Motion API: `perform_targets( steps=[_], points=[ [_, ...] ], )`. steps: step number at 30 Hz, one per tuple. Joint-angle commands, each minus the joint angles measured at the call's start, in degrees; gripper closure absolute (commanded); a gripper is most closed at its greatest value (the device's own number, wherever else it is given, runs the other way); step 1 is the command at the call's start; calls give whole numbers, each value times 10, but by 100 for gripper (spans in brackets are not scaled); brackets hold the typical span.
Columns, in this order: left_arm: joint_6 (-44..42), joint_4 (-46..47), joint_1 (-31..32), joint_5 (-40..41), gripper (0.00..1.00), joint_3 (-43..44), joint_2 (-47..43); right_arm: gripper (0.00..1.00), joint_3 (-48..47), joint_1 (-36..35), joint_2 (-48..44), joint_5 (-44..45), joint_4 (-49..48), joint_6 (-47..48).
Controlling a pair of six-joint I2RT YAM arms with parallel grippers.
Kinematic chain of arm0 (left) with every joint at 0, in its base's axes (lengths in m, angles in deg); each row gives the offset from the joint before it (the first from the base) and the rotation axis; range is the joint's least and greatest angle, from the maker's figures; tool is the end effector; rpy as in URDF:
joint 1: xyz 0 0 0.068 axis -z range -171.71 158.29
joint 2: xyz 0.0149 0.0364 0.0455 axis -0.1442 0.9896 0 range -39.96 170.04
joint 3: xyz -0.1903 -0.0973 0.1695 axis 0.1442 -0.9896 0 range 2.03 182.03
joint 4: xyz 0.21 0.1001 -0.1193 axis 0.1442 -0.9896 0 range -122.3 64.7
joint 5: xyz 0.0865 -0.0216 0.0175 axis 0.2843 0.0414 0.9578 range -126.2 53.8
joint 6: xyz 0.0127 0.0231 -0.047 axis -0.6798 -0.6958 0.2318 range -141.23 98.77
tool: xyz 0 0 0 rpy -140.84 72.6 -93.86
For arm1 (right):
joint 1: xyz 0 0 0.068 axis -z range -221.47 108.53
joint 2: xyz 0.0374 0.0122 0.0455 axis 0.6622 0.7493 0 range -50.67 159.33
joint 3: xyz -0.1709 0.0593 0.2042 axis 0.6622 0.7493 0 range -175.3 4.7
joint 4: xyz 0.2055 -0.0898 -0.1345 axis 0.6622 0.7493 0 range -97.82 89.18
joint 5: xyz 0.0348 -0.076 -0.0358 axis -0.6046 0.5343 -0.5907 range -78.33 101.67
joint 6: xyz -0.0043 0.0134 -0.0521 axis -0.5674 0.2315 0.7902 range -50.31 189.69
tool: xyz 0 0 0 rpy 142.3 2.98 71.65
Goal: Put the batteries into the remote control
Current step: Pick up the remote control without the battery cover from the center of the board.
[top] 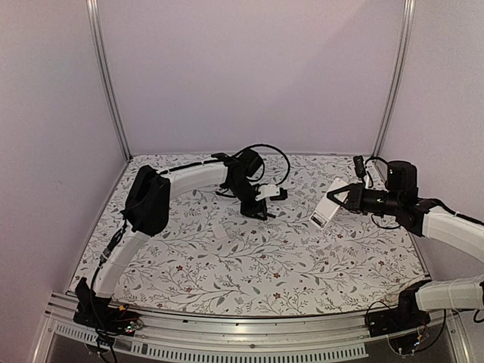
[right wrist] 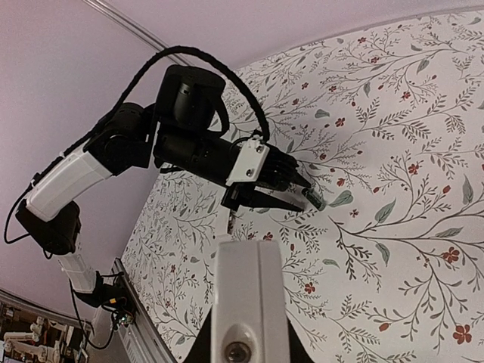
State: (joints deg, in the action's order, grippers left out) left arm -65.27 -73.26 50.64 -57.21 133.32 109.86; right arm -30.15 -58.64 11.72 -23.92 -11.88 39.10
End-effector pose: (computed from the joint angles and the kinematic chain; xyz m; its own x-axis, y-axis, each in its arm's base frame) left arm 0.3921 -0.3748 0.1269 0.0233 0.8567 -0.5153 0.9992 -0.0027 0.0407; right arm 0.2204 0.0898 0.2462 -0.7094 0.2139 -0.6715 -0.4520 0.5930 0.6664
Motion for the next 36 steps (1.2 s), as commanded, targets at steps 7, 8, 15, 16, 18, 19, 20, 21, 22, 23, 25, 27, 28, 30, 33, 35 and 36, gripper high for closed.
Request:
perform_targets(
  steps=[7,8,15,16,18,19,20,21,22,23,25,27,28,30,33,35,36],
  points=[
    [-14,-14,26,1,71,-25,-2,100,-13,3,6,-10,-5,4],
    [-15,-12,26,1,73,-24,-1,100,-13,4,6,-10,-4,4],
    [-24,0,27,-2,89,-67,-25,100,-12,4,4,-13,9,3],
    [-22,9,28,-3,90,-79,-33,100,-12,4,4,-14,10,3],
    [-22,23,30,-11,91,-105,-47,100,-12,5,5,-20,11,2],
    [-22,30,32,-11,92,-115,-54,100,-12,4,6,-24,13,2],
    [-21,33,34,-9,94,-122,-58,100,-12,4,5,-25,15,1],
    [-17,35,37,-6,95,-128,-63,100,-13,4,4,-25,17,1],
    [-12,36,39,-3,97,-136,-68,100,-13,5,2,-25,21,2],
    [-6,41,41,-1,99,-145,-77,100,-14,5,1,-26,27,3],
    [9,68,44,-2,100,-185,-109,100,-12,5,2,-35,31,3],
    [27,107,46,-2,100,-240,-154,100,-10,5,8,-47,31,3],
    [36,130,47,-2,100,-273,-179,100,-9,4,12,-54,31,2],
    [44,178,52,12,100,-340,-233,100,-5,4,19,-65,30,2],
    [63,206,64,40,100,-402,-294,100,1,4,30,-84,19,-4],
    [75,203,77,46,100,-437,-336,100,7,4,44,-100,0,-13],
    [74,202,87,55,100,-455,-359,100,11,3,48,-108,-12,-20]
  ],
)
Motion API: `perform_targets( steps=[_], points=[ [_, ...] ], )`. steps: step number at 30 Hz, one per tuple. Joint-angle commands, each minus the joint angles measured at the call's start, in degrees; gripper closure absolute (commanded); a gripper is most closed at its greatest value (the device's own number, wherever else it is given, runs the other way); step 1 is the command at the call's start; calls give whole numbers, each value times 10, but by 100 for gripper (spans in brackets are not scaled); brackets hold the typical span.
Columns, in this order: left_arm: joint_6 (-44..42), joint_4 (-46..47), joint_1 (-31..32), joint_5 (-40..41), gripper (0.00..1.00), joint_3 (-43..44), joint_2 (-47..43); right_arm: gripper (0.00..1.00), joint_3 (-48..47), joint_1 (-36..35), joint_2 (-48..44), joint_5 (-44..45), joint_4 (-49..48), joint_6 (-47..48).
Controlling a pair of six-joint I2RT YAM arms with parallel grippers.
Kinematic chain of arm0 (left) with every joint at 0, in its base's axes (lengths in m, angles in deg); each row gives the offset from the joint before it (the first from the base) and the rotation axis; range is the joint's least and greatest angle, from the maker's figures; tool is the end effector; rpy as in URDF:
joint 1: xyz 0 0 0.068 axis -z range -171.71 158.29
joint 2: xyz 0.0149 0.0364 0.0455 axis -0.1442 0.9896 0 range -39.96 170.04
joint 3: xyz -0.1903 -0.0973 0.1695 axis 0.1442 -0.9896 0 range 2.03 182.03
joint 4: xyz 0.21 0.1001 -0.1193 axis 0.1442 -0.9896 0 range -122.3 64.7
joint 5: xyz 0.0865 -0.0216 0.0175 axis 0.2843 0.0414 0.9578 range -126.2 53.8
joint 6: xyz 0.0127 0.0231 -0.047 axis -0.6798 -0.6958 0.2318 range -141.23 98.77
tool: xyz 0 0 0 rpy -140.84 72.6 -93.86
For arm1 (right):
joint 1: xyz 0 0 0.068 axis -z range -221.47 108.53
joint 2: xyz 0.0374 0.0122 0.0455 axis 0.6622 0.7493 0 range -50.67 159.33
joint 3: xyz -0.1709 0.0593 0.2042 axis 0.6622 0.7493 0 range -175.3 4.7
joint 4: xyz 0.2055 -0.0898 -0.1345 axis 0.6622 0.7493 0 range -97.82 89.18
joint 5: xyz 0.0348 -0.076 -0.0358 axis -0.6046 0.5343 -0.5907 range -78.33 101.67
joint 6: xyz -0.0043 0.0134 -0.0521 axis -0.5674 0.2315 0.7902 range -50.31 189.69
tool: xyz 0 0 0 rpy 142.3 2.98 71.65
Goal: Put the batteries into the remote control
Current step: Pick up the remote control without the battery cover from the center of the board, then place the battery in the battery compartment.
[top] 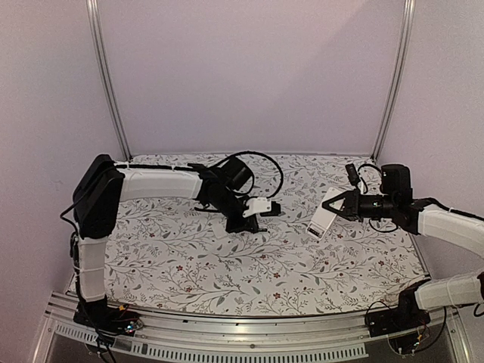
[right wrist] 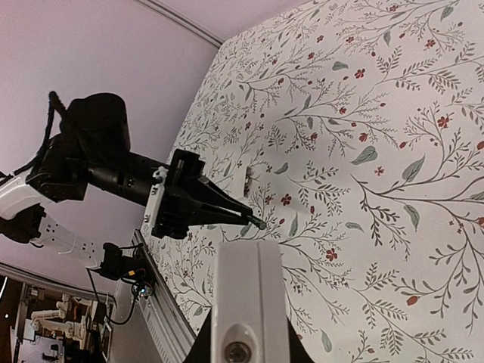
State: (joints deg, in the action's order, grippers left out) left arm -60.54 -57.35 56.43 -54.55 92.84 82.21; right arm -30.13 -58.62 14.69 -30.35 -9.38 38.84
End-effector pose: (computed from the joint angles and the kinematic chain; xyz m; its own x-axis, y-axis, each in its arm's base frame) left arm 0.2914 -0.3420 0.1643 0.0455 0.8501 -0.5246 0.9978 -0.0130 0.0655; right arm 0.2216 0.0934 0.2319 -0.7966 0.1528 -0.5848 -0.4312 0.5343 0.7270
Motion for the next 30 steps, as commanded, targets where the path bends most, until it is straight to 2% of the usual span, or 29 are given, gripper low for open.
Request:
perform_targets(
  steps=[1,3,11,21,30],
  points=[
    [22,43,42,48,100,-67,-106,100,15,2,24,-49,-47,-23],
    [14,43,69,93,100,-89,-147,100,21,-3,33,-61,-72,-40],
    [-7,-50,146,152,100,-73,-225,100,19,-59,96,-97,-183,-93],
    [-25,-101,196,219,100,-8,-183,100,10,-117,170,-112,-311,-169],
    [-37,-112,211,231,99,6,-159,100,6,-142,239,-118,-432,-240]
  ],
)
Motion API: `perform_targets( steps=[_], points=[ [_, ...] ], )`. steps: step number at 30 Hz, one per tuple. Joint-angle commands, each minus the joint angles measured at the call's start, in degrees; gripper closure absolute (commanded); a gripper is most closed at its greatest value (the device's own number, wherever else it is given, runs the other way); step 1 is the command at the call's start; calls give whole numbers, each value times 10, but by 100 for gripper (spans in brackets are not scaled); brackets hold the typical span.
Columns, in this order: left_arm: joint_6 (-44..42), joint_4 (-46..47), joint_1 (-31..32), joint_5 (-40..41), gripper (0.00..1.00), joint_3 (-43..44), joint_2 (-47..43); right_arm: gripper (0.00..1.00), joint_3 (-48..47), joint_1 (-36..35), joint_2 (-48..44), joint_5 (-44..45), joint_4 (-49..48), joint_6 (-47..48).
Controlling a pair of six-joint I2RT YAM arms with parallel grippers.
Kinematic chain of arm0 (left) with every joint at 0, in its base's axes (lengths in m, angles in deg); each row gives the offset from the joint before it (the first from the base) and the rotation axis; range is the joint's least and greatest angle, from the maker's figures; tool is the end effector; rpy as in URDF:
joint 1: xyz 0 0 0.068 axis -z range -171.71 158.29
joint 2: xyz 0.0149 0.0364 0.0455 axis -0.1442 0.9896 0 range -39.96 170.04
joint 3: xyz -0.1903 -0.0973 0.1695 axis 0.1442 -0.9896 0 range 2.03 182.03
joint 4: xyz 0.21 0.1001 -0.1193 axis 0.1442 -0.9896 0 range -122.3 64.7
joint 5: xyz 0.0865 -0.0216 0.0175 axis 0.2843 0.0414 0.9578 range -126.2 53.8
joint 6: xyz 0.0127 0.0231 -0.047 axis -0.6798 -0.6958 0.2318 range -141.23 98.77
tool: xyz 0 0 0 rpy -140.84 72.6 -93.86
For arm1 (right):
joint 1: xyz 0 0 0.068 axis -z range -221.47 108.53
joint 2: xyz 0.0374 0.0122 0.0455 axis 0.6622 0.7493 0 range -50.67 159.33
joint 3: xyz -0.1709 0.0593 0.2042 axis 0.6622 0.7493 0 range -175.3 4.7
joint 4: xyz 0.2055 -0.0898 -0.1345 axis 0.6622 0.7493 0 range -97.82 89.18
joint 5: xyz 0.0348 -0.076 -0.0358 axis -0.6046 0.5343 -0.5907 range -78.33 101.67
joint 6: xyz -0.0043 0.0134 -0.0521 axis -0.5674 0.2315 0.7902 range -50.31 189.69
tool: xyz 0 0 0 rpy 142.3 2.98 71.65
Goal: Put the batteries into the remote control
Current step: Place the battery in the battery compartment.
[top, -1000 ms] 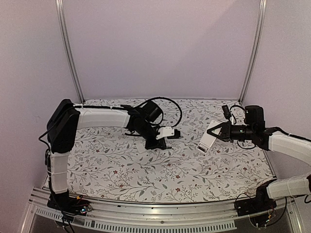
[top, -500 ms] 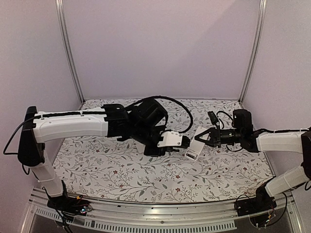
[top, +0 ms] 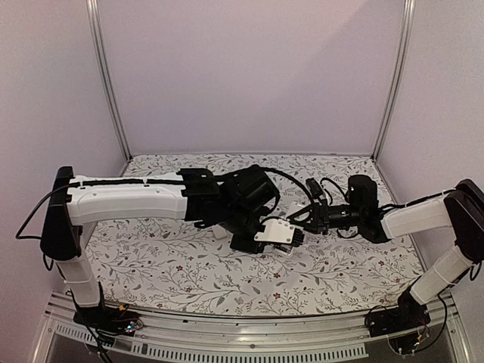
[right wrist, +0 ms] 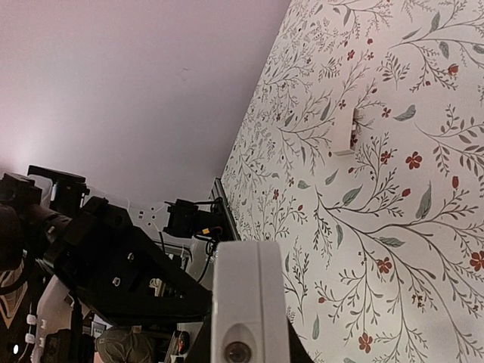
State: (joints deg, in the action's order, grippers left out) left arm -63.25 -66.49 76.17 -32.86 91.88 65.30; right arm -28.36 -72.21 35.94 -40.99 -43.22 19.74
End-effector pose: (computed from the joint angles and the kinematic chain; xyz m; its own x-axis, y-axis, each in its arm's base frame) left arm 0.1532 -0.3715 0.2695 0.3773 0.8461 -0.3764 0.8886 -0.2164 0.4044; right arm 0.2339 0.1721 0.1857 -0.9067 0.0010 -0.4218 -0.4123 0.2088 0.8868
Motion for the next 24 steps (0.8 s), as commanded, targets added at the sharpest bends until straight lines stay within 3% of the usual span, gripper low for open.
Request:
perform_targets(
  steps=[1,6,24],
  points=[
    [-10,-21,15,14,99,17,11,100,-13,-7,35,-14,-107,-58],
    [-9,-25,20,17,99,24,21,100,-14,-13,64,-18,-150,-91],
    [-11,-54,23,66,96,43,54,100,-11,-17,65,-13,-145,-94]
  ],
)
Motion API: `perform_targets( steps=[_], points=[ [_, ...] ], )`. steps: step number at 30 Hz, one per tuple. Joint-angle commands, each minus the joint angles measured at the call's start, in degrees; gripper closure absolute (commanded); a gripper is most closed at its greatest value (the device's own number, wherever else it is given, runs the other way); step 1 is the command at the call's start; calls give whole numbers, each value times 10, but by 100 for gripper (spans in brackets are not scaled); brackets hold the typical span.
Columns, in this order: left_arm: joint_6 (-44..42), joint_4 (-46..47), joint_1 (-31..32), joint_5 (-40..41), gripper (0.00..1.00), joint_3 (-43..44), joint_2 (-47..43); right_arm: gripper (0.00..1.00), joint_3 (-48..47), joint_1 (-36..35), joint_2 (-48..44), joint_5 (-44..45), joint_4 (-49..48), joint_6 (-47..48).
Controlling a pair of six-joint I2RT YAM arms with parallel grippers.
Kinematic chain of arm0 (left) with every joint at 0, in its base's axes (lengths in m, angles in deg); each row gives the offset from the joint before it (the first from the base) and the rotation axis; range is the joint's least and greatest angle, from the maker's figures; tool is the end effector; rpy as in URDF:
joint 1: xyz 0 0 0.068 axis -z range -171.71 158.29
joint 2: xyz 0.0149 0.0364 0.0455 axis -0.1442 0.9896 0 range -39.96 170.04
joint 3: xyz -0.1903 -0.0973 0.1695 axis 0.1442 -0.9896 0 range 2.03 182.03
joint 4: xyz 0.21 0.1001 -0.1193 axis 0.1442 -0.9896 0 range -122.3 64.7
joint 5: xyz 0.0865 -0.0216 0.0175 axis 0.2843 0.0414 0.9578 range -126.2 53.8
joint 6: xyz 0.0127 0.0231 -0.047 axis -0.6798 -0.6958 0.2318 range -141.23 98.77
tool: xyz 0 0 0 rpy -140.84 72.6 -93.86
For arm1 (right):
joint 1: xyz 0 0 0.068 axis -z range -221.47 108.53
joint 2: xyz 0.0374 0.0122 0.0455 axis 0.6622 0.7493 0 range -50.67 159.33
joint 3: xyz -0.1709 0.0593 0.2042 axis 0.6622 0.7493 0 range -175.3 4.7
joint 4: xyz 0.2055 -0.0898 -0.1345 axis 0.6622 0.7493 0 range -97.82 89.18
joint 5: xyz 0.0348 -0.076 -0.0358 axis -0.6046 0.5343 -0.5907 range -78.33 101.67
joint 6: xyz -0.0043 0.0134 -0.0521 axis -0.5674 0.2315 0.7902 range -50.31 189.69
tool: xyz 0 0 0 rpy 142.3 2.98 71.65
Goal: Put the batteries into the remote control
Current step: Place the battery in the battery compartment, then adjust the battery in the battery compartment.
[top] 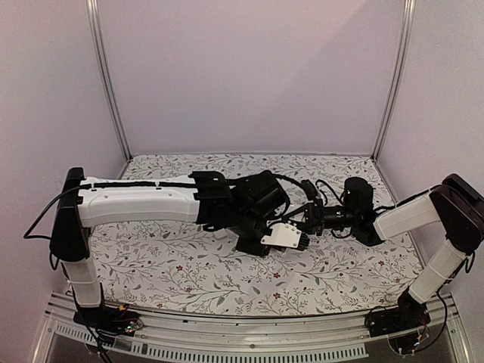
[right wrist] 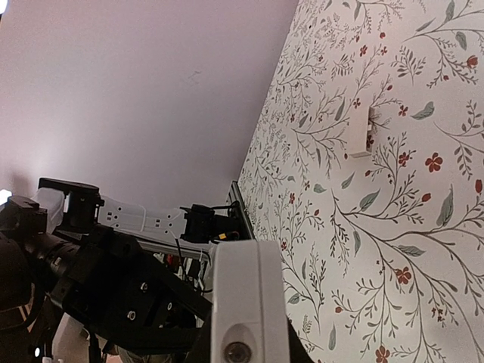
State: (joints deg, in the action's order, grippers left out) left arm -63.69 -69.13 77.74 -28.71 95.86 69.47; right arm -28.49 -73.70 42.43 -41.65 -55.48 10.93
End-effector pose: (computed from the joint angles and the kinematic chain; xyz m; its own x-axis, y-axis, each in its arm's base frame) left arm 0.1501 -0.3874 0.2603 0.3879 0.8717 -0.2994 0.8719 -0.2417 0.4259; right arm 0.2403 0.1853 0.1749 -0.9323 0.0160 -0.3613 -0.3556 0.1420 0.9238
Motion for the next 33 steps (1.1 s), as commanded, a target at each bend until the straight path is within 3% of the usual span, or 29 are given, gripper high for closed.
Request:
perform_targets(
  steps=[1,21,25,28,33],
  points=[
    [-9,-29,7,26,95,3,13,100,-10,-3,0,-6,-21,-5],
    [-5,-12,14,40,68,10,-1,100,-12,-3,7,-10,-34,-15],
    [-1,3,12,34,65,1,-24,100,-11,-3,5,-10,-35,-15],
    [14,20,12,7,57,-13,-53,100,-12,-1,2,-8,-34,-14],
    [63,79,0,-18,52,-81,-123,100,-7,16,-19,10,-32,-17]
  ],
)
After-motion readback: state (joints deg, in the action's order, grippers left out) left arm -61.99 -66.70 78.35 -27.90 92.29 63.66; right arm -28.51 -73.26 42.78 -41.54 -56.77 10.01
